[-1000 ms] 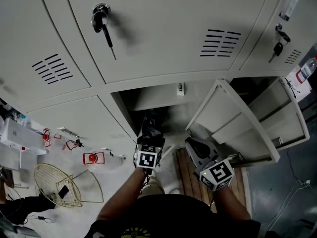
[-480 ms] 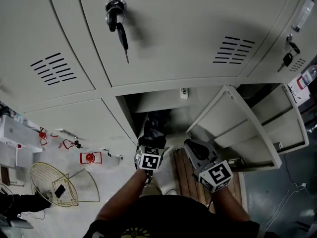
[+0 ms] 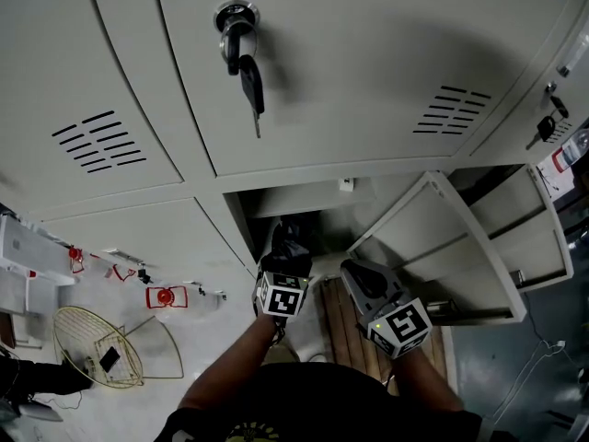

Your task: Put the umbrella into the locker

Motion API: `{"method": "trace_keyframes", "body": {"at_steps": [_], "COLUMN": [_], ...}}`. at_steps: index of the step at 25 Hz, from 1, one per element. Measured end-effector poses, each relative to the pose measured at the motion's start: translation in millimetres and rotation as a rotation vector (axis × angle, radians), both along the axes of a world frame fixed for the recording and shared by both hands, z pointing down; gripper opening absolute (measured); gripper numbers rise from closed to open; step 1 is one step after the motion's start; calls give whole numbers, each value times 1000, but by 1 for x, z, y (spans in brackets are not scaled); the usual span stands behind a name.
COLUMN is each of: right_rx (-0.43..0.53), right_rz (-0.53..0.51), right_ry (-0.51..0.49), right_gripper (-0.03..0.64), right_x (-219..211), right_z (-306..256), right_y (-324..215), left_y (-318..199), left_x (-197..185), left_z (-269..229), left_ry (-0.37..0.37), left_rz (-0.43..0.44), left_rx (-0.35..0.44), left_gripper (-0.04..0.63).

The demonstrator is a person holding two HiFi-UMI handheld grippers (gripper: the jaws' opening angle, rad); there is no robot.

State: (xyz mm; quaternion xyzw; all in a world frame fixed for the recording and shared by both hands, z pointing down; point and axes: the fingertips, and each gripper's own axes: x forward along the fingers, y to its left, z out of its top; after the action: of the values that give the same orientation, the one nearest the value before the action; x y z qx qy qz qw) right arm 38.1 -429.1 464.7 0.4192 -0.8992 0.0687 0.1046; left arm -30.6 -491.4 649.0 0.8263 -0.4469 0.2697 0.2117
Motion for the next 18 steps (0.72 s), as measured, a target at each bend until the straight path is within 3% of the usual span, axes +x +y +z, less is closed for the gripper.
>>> {"method": "trace_keyframes", "body": {"at_steps": [18], "right_rx": [6], "right_rz": [2], "right_ry": [0], "right_gripper": [32], "right_x": [-12], "right_z": [-2], "right_y": [-19], "left_y": [-32], "left_x": [6], "left_z": [-6], "left_ry": [40], "left_rz": [11], "left_rx": [-46], "left_gripper": [299]}}
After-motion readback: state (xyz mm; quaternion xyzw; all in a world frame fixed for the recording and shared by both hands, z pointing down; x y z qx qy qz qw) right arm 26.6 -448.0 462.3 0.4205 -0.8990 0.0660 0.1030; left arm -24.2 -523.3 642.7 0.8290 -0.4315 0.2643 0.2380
